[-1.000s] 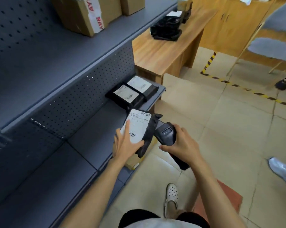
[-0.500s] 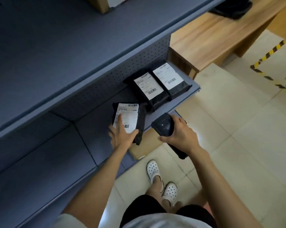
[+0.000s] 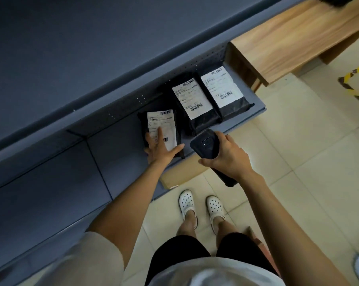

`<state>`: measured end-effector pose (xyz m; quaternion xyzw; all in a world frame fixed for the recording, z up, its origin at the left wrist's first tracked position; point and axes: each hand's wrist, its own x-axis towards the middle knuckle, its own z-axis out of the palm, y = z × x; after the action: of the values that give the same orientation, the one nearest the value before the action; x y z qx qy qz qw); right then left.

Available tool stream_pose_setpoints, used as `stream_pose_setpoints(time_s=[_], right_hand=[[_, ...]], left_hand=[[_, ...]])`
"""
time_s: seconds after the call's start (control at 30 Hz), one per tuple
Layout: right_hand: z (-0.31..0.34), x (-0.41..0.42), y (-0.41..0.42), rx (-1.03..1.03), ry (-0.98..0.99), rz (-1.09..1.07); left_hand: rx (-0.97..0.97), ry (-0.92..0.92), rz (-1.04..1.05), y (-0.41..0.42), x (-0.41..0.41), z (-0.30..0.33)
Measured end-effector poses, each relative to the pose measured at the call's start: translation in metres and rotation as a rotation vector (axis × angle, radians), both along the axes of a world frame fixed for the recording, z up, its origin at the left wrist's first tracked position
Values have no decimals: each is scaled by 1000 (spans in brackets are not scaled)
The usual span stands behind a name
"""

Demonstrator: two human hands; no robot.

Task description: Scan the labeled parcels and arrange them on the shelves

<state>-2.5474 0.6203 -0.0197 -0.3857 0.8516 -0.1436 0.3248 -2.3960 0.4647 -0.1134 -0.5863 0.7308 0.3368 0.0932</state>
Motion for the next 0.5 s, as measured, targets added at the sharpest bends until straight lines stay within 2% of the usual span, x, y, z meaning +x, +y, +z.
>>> stream_pose_setpoints(time_s=[0.2,0.3,0.5], right_hand=[[-1,-17,11,5,-30,61],[-1,-24,13,4,-34,88],[7,-41,18,24,-20,126]], left_hand=[[-226,25,-100,45,20,3],[-141,46,-140,48,11,-2],[37,-44,-161,15,-23,0]])
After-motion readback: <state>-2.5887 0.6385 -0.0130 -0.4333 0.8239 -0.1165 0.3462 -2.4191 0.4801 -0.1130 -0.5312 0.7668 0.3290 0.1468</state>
